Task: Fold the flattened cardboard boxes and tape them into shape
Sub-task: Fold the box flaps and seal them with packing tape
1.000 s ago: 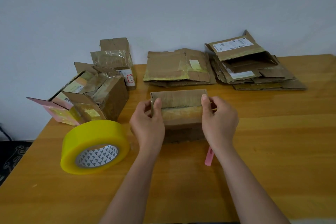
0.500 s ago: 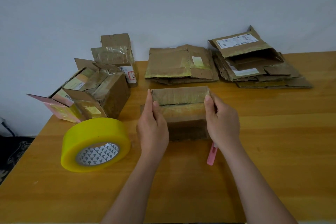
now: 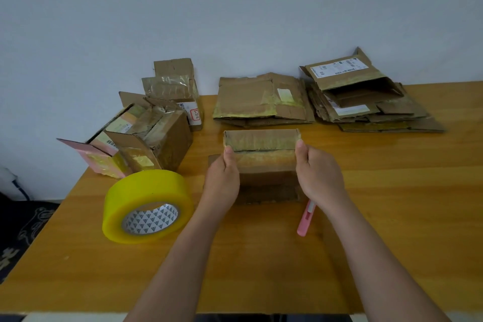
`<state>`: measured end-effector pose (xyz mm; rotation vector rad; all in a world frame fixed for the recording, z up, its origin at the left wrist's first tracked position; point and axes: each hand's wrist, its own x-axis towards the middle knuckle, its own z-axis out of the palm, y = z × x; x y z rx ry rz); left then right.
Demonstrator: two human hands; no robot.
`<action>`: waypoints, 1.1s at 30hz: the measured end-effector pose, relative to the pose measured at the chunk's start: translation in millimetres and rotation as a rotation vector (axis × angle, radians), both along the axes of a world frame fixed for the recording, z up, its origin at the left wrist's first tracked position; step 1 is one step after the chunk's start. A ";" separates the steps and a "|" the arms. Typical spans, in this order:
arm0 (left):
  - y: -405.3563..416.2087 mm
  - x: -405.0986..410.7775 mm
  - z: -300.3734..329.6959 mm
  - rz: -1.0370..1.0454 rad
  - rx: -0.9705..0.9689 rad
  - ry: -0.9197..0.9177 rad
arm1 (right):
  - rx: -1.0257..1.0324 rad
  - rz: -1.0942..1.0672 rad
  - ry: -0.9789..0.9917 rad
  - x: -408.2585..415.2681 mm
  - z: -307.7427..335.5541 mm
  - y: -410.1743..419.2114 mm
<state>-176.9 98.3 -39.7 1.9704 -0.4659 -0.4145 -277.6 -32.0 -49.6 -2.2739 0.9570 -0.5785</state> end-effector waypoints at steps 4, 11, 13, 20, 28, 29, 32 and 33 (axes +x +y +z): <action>6.2 -9.2 12.8 0.022 -0.214 0.093 | 0.104 0.024 -0.122 -10.6 8.3 -0.2; 7.2 -6.9 13.5 0.219 -0.420 0.140 | 0.598 0.146 -0.433 -23.7 1.4 -3.6; 6.3 -9.1 10.6 0.265 -0.365 0.156 | 0.573 0.109 -0.341 -20.8 -5.6 -2.9; 5.5 -9.7 10.5 0.227 -0.398 -0.016 | 0.408 0.022 -0.384 -11.9 -9.2 -2.9; 3.4 -16.8 15.0 0.228 -0.387 0.226 | 0.537 -0.030 -0.378 -3.6 -7.5 -2.9; 2.1 -15.6 15.1 0.261 -0.366 0.224 | 0.530 -0.021 -0.370 -3.7 -8.2 -2.1; -1.9 -11.2 15.6 0.323 -0.301 0.223 | 0.528 0.025 -0.347 -3.6 -9.9 1.1; -2.8 -10.9 16.3 0.339 -0.322 0.256 | 0.540 0.041 -0.344 -3.5 -9.9 2.1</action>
